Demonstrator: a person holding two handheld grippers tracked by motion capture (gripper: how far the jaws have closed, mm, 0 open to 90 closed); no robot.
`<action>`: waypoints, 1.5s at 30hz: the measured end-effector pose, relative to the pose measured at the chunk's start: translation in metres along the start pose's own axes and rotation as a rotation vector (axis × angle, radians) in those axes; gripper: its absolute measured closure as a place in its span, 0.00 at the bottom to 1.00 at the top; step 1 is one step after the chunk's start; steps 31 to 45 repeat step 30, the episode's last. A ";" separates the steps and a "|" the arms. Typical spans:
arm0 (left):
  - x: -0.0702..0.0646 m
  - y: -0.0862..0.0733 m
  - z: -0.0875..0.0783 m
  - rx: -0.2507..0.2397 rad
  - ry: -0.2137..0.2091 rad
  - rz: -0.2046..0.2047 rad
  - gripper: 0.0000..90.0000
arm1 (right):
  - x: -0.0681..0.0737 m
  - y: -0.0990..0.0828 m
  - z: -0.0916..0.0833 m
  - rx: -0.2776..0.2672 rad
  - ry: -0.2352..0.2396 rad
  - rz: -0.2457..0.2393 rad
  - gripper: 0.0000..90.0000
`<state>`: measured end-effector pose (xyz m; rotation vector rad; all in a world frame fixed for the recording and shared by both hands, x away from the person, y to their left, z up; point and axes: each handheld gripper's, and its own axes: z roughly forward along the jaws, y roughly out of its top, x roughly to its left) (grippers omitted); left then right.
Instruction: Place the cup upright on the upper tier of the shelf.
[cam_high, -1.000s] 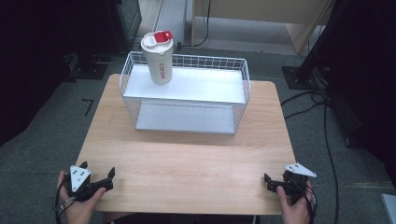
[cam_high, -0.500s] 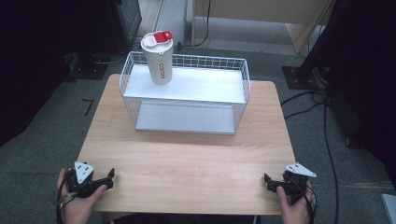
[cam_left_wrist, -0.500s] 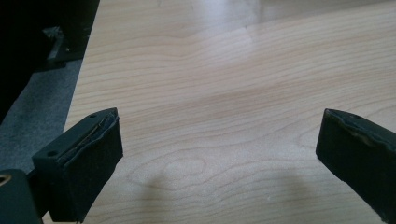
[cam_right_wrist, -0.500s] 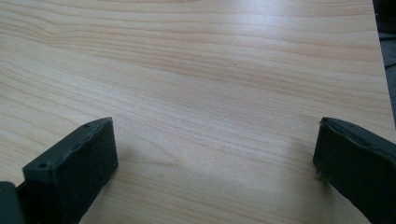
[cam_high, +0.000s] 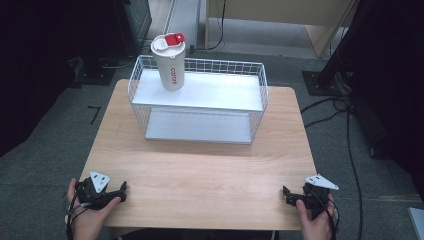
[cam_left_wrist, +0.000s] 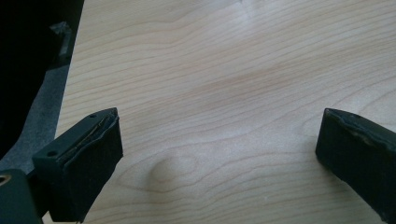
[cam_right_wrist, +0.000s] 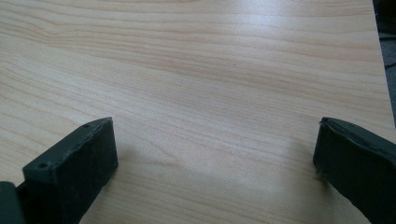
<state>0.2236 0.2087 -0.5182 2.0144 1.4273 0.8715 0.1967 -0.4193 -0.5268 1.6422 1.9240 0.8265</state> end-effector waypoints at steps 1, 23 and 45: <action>0.001 0.000 0.000 0.001 -0.003 -0.006 0.01 | 0.000 0.000 0.000 0.000 0.000 0.000 0.00; 0.011 0.001 0.005 0.043 -0.081 -0.083 0.01 | 0.000 0.000 0.000 0.000 0.001 0.000 0.00; 0.017 0.001 0.007 0.074 -0.126 -0.148 0.02 | 0.000 0.000 0.000 0.000 0.001 0.000 0.00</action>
